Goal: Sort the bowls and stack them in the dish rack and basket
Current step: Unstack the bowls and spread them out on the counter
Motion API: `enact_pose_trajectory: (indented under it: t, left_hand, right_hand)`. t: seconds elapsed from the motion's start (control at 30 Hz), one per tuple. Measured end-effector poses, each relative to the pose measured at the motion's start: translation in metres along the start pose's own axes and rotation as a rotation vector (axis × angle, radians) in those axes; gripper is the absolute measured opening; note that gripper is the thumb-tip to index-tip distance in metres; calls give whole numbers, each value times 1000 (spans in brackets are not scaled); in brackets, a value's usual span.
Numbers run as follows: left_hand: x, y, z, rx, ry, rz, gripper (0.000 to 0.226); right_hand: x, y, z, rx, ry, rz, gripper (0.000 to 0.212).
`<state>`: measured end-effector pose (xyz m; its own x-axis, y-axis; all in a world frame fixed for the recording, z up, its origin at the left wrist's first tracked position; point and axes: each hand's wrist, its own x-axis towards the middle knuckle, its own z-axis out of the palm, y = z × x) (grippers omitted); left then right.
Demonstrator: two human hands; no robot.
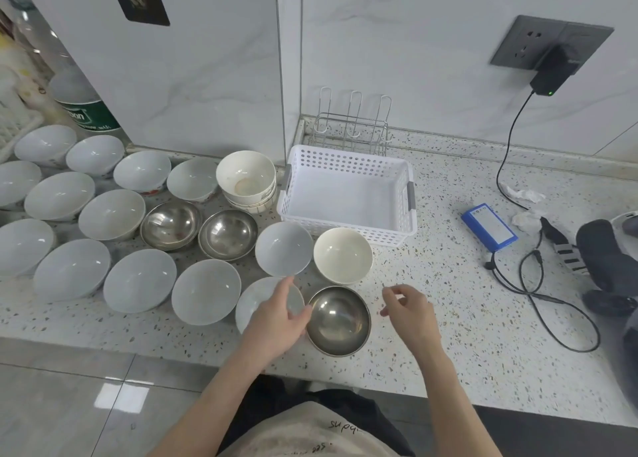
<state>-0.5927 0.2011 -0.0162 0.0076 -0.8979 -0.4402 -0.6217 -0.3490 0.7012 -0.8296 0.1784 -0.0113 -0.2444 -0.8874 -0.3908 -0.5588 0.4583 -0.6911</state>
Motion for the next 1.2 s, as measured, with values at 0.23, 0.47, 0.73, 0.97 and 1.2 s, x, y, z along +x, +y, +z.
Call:
enact_pose_trajectory:
  t: [0.23,0.47,0.73,0.97,1.2]
  left_hand:
    - [24,-10,-62,-416,172,-43,59]
    - [75,-24,-131,-564,246,-115,49]
    - [152,-9,-181,-331,196,-119,73]
    - [175,-7,-183,-343,108,-68,50]
    - [182,-7,-189,-420,85,-50,45]
  right_hand:
    - [14,-53,6,74,52,-96,12]
    - [22,-112,47,94,18,-150,15]
    - [22,-148,88,65,-14,-165,15]
    - [19,-148,105,43,7,-86,15]
    - [17,-148,114,40,25,-44,15]
